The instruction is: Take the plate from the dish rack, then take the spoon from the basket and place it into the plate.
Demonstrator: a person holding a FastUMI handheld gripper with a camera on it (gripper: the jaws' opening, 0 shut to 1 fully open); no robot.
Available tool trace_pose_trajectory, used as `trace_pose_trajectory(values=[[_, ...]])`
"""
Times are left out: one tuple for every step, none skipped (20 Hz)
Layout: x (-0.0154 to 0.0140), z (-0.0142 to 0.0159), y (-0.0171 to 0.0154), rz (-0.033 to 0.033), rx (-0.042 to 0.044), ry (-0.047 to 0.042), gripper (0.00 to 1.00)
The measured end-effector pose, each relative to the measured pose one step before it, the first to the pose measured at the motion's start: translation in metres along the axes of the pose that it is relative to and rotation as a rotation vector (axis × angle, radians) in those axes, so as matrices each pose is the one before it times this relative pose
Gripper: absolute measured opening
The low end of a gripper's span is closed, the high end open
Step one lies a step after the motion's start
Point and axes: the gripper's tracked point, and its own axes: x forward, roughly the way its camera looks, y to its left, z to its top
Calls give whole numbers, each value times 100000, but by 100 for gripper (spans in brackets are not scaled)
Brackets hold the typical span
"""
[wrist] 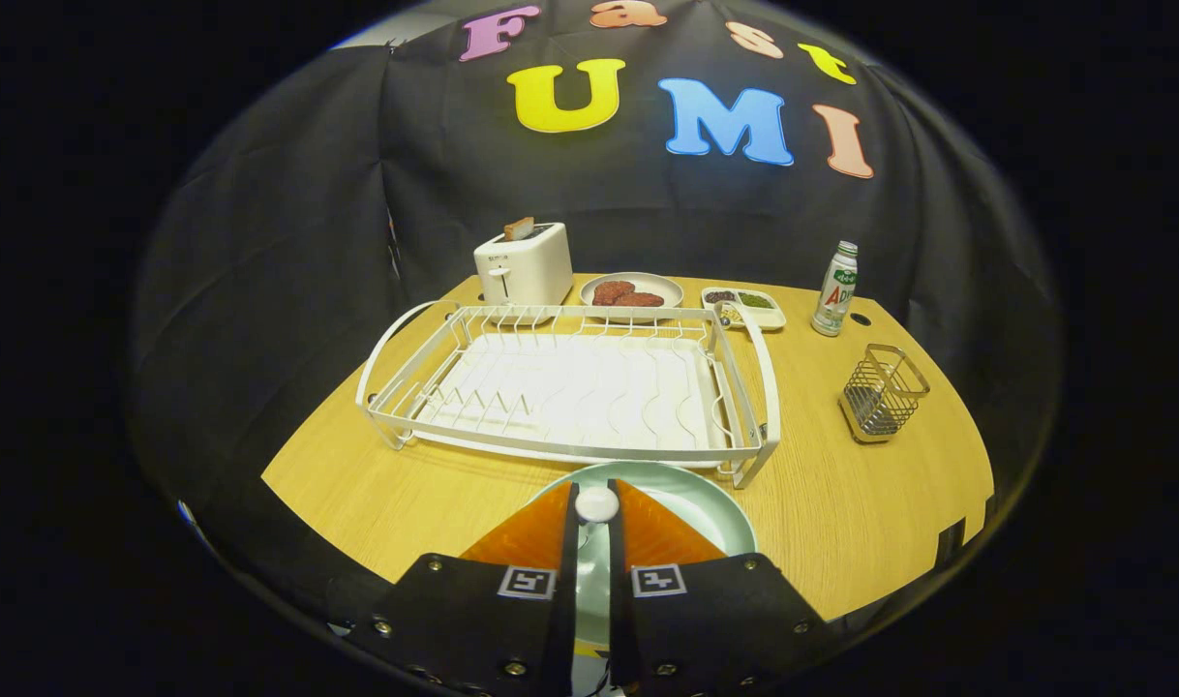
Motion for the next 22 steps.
trace_pose_trajectory(values=[[190,-8,-300,-358,-391,-97,21],[8,-6,-348,-1459,-255,156,27],[138,20,-618,-1563,-44,-67,51],[-69,-41,-54,-107,585,-83,53],[99,2,-102,81,518,120,53],[48,-84,-290,-813,-43,196,53],[40,40,-318,-1062,-375,53,54],[51,88,-241,-740,-467,-273,54],[51,218,-222,-1013,-746,-509,54],[137,73,-97,-744,-835,-423,55],[58,39,-406,-1931,-1279,67,62],[123,101,-151,-855,-939,-220,63],[152,31,-5,-528,-712,-325,63],[167,74,-118,-593,-901,-283,64],[63,15,-171,-890,-1245,81,64],[112,-90,-147,-976,-1361,7,64],[169,-1,123,131,-909,-156,64],[64,-62,-59,-566,-1039,184,68],[163,-91,29,-71,-755,233,89],[48,6,154,329,-642,-169,93],[183,69,304,718,-585,-130,96],[110,68,162,518,-688,-120,96]])
